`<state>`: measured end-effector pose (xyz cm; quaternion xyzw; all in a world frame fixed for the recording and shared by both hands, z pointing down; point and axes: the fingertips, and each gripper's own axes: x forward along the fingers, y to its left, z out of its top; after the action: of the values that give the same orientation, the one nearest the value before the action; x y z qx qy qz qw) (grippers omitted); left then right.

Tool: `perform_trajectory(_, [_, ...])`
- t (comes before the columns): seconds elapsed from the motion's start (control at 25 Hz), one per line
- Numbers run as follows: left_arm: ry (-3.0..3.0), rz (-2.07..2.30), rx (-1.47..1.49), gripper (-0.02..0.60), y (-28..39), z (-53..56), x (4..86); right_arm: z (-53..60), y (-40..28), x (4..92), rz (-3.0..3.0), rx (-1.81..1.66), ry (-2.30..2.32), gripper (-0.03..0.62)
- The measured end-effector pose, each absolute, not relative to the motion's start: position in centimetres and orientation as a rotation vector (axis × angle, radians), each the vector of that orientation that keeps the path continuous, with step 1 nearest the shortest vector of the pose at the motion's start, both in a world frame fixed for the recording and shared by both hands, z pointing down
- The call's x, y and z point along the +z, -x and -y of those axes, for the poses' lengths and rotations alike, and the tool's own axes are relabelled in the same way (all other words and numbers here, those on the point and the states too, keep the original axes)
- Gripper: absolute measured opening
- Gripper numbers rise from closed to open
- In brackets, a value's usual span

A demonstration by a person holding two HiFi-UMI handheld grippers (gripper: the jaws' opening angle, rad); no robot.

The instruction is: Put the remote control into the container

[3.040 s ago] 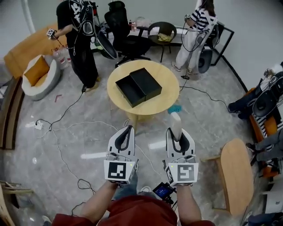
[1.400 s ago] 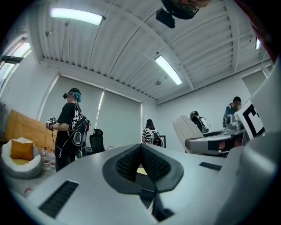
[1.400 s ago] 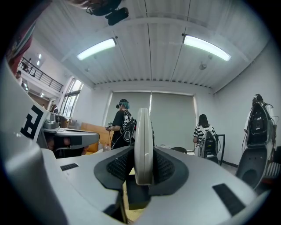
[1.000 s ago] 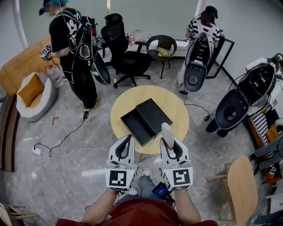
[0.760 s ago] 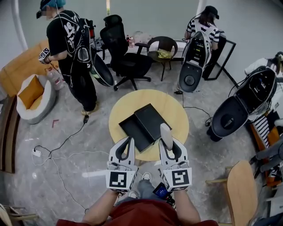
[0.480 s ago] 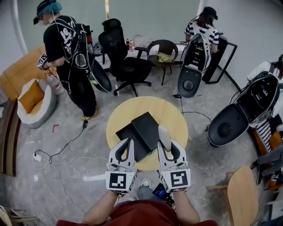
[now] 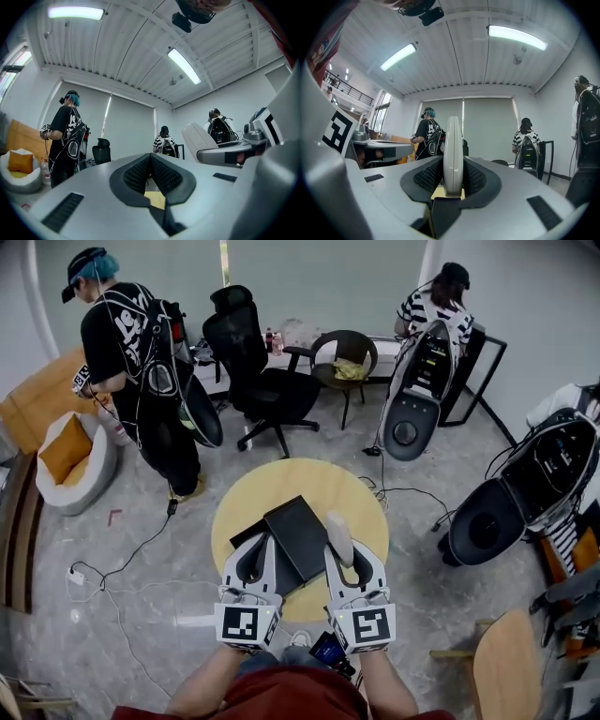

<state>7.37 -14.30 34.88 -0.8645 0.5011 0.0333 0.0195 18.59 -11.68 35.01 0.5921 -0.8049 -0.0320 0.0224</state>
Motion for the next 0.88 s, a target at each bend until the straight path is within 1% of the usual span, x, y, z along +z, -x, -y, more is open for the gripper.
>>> perform_trajectory(0.16, [2.673,-1.582,0.094,0.015,-7.3,15.8,35.0,13.1,-18.9,35.0,2.507,-0.095,-1.816,0.12])
perform_trajectory(0.48, [2.677,-1.582,0.071,0.015,-5.9,18.5,35.3,16.2,-17.4,35.3,2.497,-0.07,-1.808,0.121])
perform_trajectory(0.88, [2.689,-1.575,0.12,0.015,-4.3,21.8,34.5,19.7,-15.3,34.6,2.488,-0.018,-1.772,0.12])
